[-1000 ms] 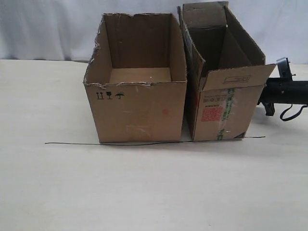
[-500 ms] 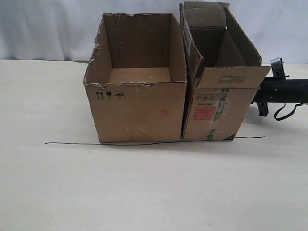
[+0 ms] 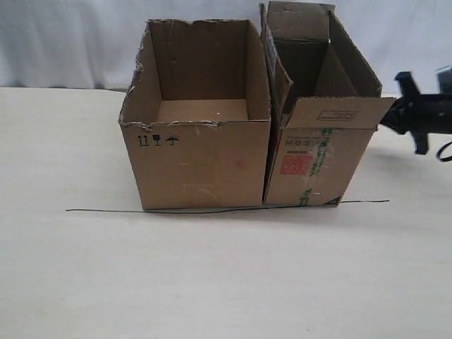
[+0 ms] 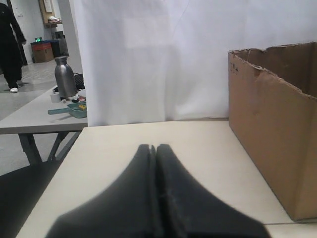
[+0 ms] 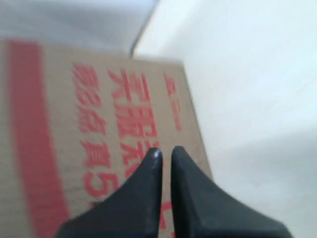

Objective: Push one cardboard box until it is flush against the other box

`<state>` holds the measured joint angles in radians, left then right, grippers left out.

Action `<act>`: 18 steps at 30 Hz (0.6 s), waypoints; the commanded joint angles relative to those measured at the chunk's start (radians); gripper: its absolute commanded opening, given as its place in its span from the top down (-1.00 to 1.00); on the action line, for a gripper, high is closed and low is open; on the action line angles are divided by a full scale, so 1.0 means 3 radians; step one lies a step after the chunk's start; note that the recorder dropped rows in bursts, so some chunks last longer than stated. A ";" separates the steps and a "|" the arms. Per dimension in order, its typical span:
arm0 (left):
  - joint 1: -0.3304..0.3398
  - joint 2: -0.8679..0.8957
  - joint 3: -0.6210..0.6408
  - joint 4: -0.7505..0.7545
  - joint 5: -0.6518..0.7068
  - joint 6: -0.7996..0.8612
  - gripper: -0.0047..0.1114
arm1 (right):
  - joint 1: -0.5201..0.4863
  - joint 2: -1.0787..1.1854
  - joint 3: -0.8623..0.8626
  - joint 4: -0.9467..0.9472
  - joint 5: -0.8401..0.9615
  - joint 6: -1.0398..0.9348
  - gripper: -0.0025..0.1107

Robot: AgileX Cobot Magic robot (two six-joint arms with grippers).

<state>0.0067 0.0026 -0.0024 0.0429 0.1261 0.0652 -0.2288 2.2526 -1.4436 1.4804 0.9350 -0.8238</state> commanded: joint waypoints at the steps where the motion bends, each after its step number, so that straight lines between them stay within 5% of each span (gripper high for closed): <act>1: -0.0022 -0.0009 0.0008 -0.0005 -0.0018 -0.0013 0.92 | -0.0461 -0.0493 -0.0021 -0.0481 0.0031 0.0089 0.87; 5: -0.0022 -0.0009 0.0008 -0.0005 -0.0018 -0.0013 0.92 | -0.0677 -0.1169 0.0179 -0.1090 0.0007 0.0075 0.87; 10: -0.0022 -0.0009 0.0008 -0.0005 -0.0018 -0.0013 0.92 | -0.0690 -0.2418 0.1044 -0.1276 -0.0747 -0.0073 0.87; 18: -0.0022 -0.0009 0.0008 -0.0005 -0.0018 -0.0013 0.92 | 0.0039 -0.4428 0.2433 -0.1235 -0.1706 -0.0365 0.87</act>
<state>0.0067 0.0026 -0.0024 0.0429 0.1261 0.0652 -0.2928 1.0746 -0.8092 1.1156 0.4996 -0.9085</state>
